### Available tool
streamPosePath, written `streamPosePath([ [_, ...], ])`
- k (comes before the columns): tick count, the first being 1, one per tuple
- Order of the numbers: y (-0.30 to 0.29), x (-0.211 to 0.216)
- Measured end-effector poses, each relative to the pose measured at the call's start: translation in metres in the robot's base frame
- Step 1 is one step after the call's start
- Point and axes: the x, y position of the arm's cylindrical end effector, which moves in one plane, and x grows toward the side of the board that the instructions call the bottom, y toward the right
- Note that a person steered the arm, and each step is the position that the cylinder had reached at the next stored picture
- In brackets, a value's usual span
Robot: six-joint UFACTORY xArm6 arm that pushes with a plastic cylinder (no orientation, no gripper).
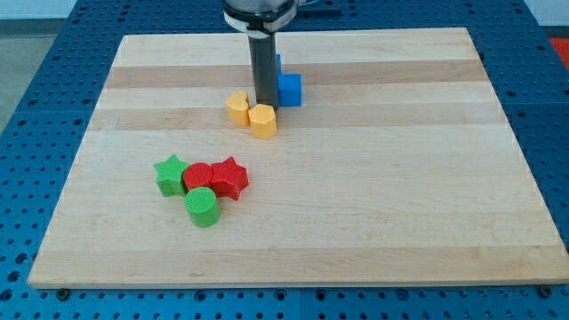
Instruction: Push the blue cube below the blue triangle
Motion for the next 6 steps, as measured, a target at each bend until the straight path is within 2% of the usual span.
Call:
streamPosePath([
  [2,0.061,0.004],
  [4,0.051,-0.030],
  [5,0.032,-0.031],
  [6,0.030,-0.007],
])
